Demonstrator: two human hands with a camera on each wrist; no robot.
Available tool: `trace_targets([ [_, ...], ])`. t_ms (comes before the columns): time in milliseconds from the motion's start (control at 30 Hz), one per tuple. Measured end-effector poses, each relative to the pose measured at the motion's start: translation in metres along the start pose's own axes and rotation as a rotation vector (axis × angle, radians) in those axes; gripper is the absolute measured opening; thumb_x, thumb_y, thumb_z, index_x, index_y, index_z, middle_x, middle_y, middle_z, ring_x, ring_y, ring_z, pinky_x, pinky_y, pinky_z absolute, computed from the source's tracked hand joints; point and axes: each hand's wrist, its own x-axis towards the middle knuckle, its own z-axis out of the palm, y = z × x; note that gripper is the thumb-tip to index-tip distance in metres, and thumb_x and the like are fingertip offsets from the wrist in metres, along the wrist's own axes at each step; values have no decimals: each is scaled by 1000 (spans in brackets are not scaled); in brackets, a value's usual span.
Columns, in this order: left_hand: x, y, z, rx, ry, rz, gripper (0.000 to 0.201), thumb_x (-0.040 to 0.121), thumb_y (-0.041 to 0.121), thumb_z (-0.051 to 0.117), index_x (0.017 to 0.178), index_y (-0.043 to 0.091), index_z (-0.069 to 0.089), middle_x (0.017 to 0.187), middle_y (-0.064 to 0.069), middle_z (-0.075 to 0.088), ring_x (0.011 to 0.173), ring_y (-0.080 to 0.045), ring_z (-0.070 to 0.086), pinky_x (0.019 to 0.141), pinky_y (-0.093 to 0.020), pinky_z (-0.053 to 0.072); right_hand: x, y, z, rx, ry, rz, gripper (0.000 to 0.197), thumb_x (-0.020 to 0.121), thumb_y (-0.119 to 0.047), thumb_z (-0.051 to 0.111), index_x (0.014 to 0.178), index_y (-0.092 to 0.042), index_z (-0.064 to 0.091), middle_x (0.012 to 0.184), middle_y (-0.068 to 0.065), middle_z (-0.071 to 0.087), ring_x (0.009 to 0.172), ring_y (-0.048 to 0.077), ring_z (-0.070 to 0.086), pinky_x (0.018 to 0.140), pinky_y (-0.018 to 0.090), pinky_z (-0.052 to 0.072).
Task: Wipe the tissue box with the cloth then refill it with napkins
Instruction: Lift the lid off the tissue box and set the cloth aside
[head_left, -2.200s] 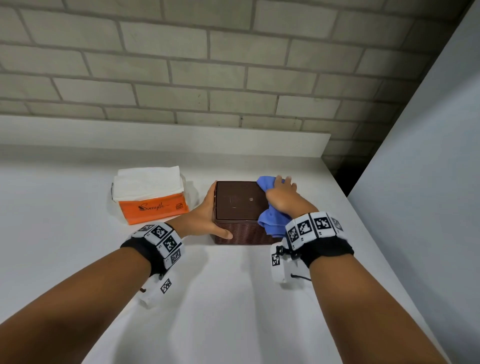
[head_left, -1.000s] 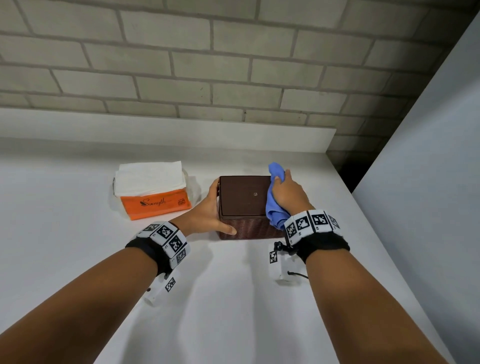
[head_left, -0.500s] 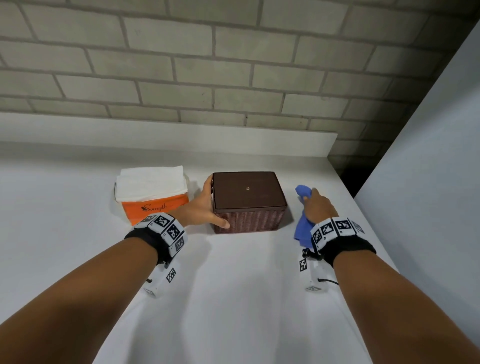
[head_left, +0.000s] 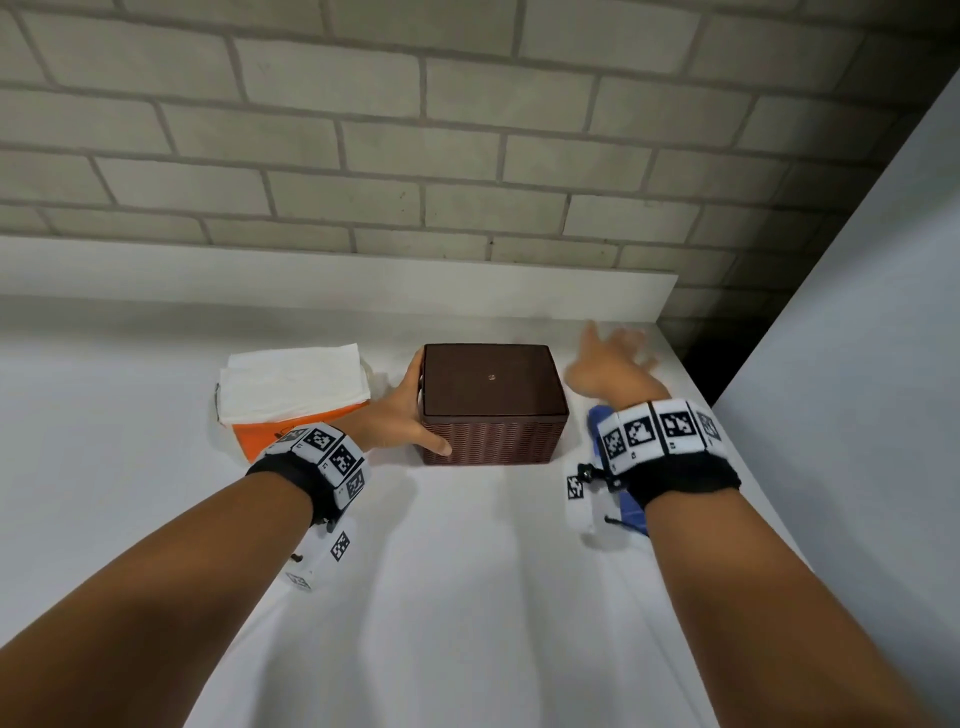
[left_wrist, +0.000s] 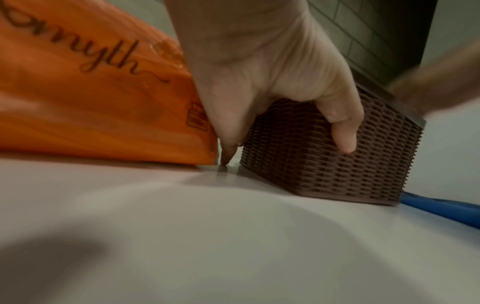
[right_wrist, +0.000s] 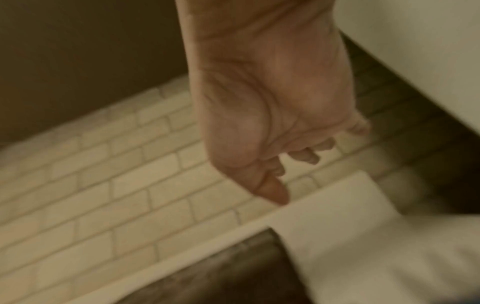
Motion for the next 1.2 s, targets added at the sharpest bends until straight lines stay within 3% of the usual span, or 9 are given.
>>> trace_targets([
  [67, 4, -1, -1, -14, -7, 3, 143, 42, 17, 85, 149, 34, -8, 145, -4, 41, 130, -20, 47, 101, -37, 47, -5, -34, -13, -40, -43, -287, 93, 87, -19, 57, 153, -23, -9, 160, 11, -20, 146, 34, -22, 118, 55, -4],
  [133, 6, -2, -3, -13, -10, 19, 139, 43, 17, 84, 150, 32, -2, 141, -5, 45, 128, -20, 49, 95, -32, 50, -6, -63, -13, -110, -187, -446, 107, 80, -22, 68, 152, -25, -12, 160, 8, -21, 147, 29, -21, 120, 52, 1],
  [267, 9, -2, -4, 3, -25, 40, 133, 47, 11, 85, 148, 31, 1, 143, 1, 40, 130, -12, 45, 91, -18, 48, 10, -97, 4, -323, -392, -443, 132, 65, -42, 82, 151, -24, -16, 162, 5, -15, 149, 26, -15, 119, 50, 10],
  [400, 10, -2, -5, -24, -44, 55, 127, 55, -4, 81, 147, 34, 2, 146, 3, 37, 129, -6, 44, 89, -14, 49, 18, -112, 10, -471, -385, -424, 143, 48, -55, 85, 152, -24, -9, 159, 5, 14, 144, 27, 22, 108, 45, 36],
  [500, 11, -2, -5, -38, -56, 60, 129, 58, -8, 80, 145, 39, -4, 145, 11, 32, 127, 4, 41, 90, -12, 47, 17, -118, 15, -556, -346, -468, 148, 41, -58, 84, 151, -29, -10, 150, 8, 27, 135, 31, 35, 100, 51, 44],
  [800, 11, 1, -6, -12, -24, 43, 127, 53, -1, 80, 148, 29, 1, 139, 2, 41, 120, 3, 46, 85, -12, 50, 12, -115, 13, -488, -303, -569, 119, 49, -47, 87, 145, -21, 21, 127, 10, 45, 113, 30, 53, 90, 47, 53],
  [1000, 10, 3, -6, 26, 6, -12, 125, 53, 0, 80, 148, 25, 3, 137, 0, 42, 119, 1, 47, 81, -6, 48, 10, -109, 12, -406, -301, -578, 127, 57, -42, 86, 152, -26, 3, 138, 8, 37, 127, 30, 43, 99, 47, 48],
  [1100, 7, 7, -5, 55, 46, -105, 114, 63, -8, 79, 149, 18, 10, 113, 11, 52, 114, -10, 53, 68, -2, 47, 12, -109, 0, -299, -293, -586, 128, 61, -40, 85, 153, -25, -4, 146, 8, 30, 133, 29, 38, 103, 44, 46],
  [1200, 3, 11, -1, 63, 87, -135, 103, 71, -13, 72, 149, 17, 11, 106, 15, 50, 100, -2, 53, 61, -2, 44, 12, -106, -12, -230, -278, -580, 132, 62, -37, 84, 150, -33, -14, 150, 10, 24, 135, 32, 36, 103, 46, 46],
])
